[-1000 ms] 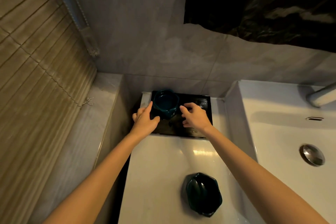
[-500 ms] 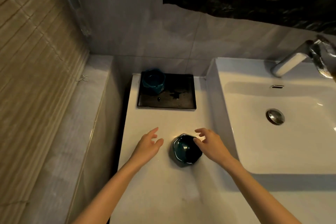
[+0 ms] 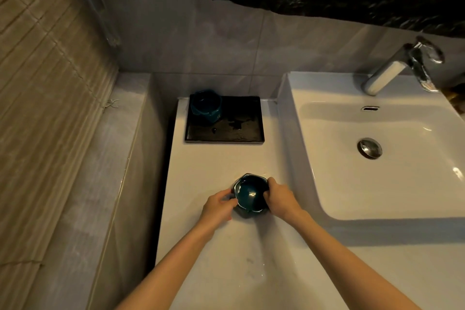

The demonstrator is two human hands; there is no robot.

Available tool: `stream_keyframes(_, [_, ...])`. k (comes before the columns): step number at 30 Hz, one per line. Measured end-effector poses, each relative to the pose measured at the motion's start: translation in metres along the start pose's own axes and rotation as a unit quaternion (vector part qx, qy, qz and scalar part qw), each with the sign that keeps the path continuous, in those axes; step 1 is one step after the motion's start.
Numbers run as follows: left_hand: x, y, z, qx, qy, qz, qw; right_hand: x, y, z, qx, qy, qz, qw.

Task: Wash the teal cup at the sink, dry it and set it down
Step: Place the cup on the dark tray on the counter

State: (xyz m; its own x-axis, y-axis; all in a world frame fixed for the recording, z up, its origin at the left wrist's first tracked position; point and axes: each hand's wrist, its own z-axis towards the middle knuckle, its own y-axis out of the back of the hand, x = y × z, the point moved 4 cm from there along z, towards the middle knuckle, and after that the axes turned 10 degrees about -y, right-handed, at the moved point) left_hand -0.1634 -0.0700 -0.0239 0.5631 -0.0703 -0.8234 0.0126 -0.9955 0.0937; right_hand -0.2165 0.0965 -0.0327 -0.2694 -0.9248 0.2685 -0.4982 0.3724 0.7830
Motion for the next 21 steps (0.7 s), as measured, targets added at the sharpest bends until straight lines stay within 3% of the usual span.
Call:
stream_keyframes(8, [-0.015,0.001,0.016,-0.021,-0.012,-0.021,0.999,0.010,0.013,0.010,-0.036,0.018,-0.011,0.999])
stream_keyframes(21, [-0.110,0.027,0.108,-0.021,-0.080,0.020,0.996,0.091,0.112,0.115,-0.107,0.091,-0.068,0.988])
